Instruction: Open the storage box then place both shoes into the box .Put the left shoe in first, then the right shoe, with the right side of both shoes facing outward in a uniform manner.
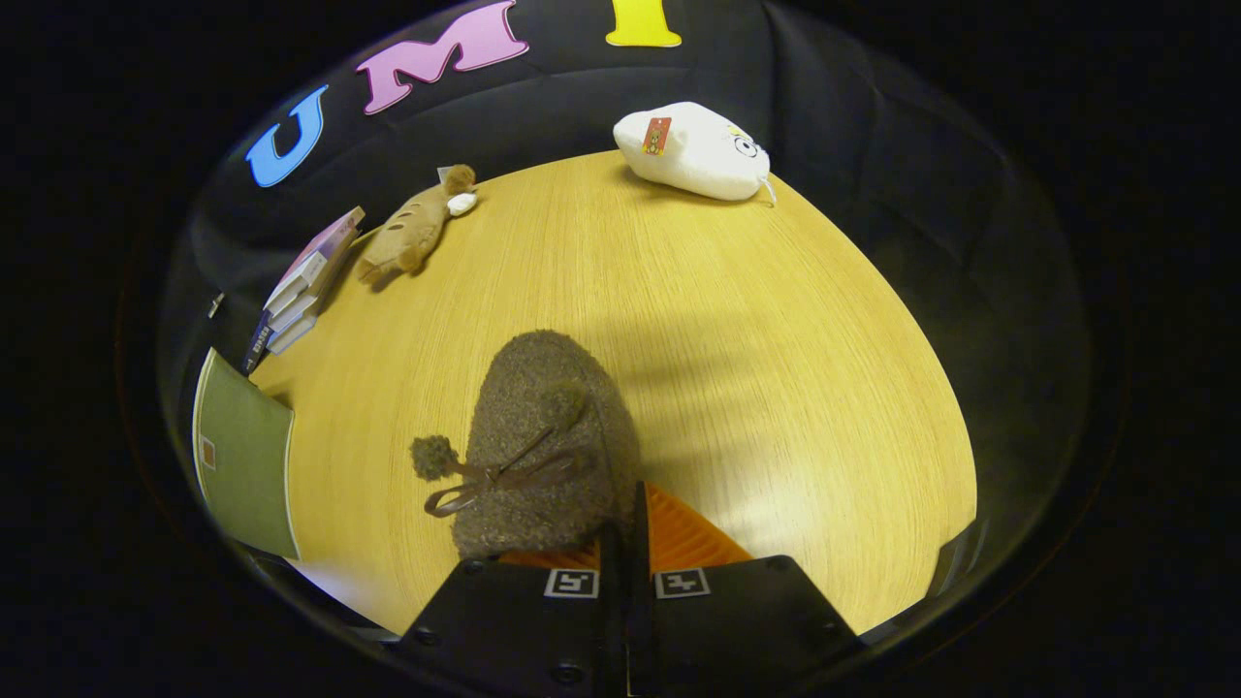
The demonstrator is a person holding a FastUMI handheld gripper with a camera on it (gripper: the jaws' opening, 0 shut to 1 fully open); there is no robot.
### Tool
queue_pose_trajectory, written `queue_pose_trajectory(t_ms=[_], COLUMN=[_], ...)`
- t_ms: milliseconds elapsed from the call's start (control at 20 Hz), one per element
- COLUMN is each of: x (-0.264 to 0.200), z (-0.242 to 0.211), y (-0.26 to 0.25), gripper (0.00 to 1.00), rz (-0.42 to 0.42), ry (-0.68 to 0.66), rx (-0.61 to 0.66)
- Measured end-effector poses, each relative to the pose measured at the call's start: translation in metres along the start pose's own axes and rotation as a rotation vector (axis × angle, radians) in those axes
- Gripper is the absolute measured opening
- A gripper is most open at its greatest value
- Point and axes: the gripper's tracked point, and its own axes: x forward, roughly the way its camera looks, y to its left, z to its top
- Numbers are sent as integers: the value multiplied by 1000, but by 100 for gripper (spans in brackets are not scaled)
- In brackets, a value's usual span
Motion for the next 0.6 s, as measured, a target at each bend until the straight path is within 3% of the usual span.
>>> queue_pose_trajectory(t_ms=[300, 600], x=[-30, -85], z=[3, 19], y=[10, 71], gripper=[6, 6], rz=[-9, 43], ry=[-2, -68], rx=[47, 114])
